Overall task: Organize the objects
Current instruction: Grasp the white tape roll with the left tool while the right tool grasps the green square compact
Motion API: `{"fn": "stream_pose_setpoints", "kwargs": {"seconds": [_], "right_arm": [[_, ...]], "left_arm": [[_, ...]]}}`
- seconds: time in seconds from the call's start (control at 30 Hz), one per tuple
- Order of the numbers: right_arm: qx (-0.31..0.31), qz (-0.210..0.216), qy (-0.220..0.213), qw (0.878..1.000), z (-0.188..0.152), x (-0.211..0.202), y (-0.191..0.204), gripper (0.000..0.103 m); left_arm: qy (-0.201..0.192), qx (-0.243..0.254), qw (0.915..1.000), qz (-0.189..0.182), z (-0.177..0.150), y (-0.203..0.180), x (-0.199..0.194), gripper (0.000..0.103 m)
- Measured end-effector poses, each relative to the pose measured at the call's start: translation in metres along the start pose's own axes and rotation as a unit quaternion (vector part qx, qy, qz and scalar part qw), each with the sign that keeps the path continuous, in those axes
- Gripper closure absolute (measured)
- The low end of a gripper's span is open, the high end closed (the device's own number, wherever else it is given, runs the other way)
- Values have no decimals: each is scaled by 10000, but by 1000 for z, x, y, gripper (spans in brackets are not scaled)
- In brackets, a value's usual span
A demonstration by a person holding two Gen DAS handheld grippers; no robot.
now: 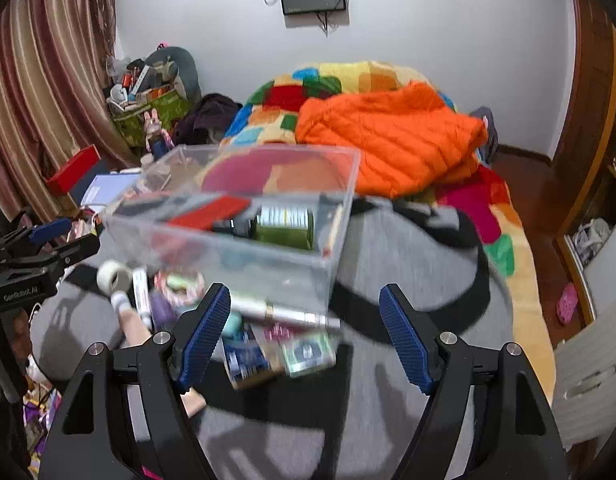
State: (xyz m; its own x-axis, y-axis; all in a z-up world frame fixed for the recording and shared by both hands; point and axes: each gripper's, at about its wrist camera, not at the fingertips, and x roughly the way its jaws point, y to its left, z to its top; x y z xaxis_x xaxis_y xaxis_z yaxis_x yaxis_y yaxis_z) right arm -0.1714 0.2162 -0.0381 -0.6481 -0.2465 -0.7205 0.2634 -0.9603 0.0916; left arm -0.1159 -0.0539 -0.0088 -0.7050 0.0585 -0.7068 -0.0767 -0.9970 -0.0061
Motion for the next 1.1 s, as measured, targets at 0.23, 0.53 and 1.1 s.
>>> {"fn": "stream_pose_setpoints", "kwargs": {"seconds": [0.23, 0.53, 1.1], "right_arm": [[31, -272, 226, 9994, -28, 7, -15, 29], [-256, -180, 539, 9981, -39, 26, -13, 30], [-146, -26, 424, 9990, -39, 25, -17, 71]], "left_arm": [[224, -122, 9997, 40, -23, 3, 17, 17], [371, -261, 9990, -59, -27, 4, 33, 45], [-84, -151, 9998, -111, -24, -6, -2, 78]]}}
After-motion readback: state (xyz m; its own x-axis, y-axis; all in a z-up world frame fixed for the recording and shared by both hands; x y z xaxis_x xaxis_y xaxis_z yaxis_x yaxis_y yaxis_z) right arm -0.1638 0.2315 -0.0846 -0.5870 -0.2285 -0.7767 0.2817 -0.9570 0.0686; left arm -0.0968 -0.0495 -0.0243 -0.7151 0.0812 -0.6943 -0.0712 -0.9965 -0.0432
